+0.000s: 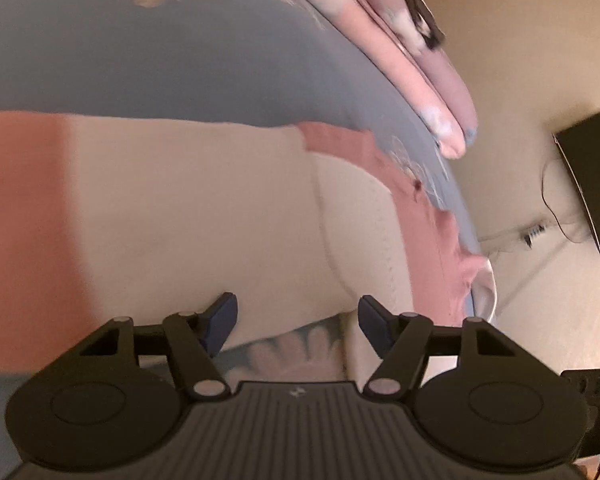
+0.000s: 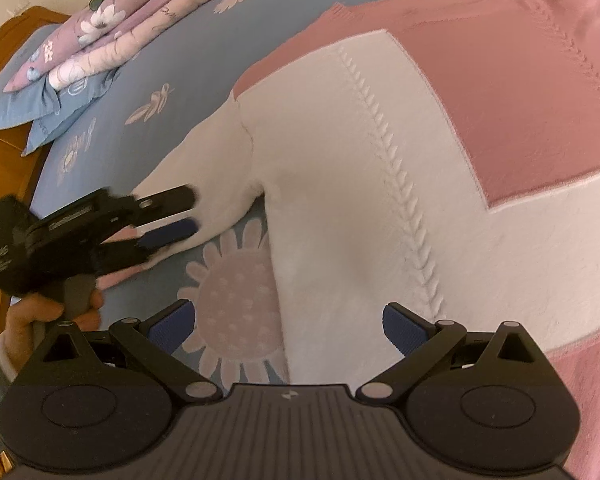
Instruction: Fold clothes
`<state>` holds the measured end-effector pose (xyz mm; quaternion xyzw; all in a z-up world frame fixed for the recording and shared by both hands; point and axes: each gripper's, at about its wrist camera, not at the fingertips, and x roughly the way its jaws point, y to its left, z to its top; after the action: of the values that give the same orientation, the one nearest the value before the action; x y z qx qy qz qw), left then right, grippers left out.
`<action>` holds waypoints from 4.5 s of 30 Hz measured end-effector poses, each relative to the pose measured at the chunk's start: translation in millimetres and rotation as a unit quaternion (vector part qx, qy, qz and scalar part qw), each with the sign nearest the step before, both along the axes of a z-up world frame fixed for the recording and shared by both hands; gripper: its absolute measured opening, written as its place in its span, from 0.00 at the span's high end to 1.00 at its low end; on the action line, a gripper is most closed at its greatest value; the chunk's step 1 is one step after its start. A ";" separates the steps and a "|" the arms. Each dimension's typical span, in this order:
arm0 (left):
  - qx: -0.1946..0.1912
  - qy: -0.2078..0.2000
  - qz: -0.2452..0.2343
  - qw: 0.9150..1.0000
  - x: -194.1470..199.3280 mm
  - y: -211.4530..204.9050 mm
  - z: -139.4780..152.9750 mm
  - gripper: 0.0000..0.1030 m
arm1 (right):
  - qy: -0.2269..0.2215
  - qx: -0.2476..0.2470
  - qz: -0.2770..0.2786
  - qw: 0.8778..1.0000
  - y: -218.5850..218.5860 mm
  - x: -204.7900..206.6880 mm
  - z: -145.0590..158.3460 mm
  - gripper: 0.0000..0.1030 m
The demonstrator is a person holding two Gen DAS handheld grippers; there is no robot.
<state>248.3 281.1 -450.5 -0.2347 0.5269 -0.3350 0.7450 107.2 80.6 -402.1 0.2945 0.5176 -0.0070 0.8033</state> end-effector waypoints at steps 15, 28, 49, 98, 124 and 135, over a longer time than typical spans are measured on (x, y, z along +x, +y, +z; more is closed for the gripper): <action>0.077 -0.053 0.053 0.994 -3.0 38.8 13.4 0.35 | -0.004 0.005 0.040 0.999 17.2 4.2 6.8 0.01; 0.106 -0.055 0.124 0.985 3.4 96.7 17.5 0.30 | -0.002 -0.001 0.062 0.998 33.6 15.2 5.8 0.01; 0.122 -0.048 0.241 0.962 -7.4 204.0 24.7 0.26 | -0.011 -0.005 0.090 0.996 78.3 34.4 13.3 0.01; 0.175 -0.069 0.037 0.981 30.1 133.3 17.8 0.22 | -0.141 -0.011 -0.012 0.990 96.3 116.5 -3.4 0.01; 0.213 -0.081 0.027 0.973 23.9 120.0 27.8 0.18 | -0.073 -0.039 -0.053 0.995 69.3 84.7 -12.6 0.00; 0.229 -0.134 -0.035 0.963 -22.0 34.7 82.0 0.18 | -0.041 0.009 -0.085 0.995 42.2 -16.5 15.1 0.00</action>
<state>226.2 315.7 -368.5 0.0083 0.4926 -0.2599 0.8305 90.7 122.8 -387.0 0.3452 0.4574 -0.0588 0.8174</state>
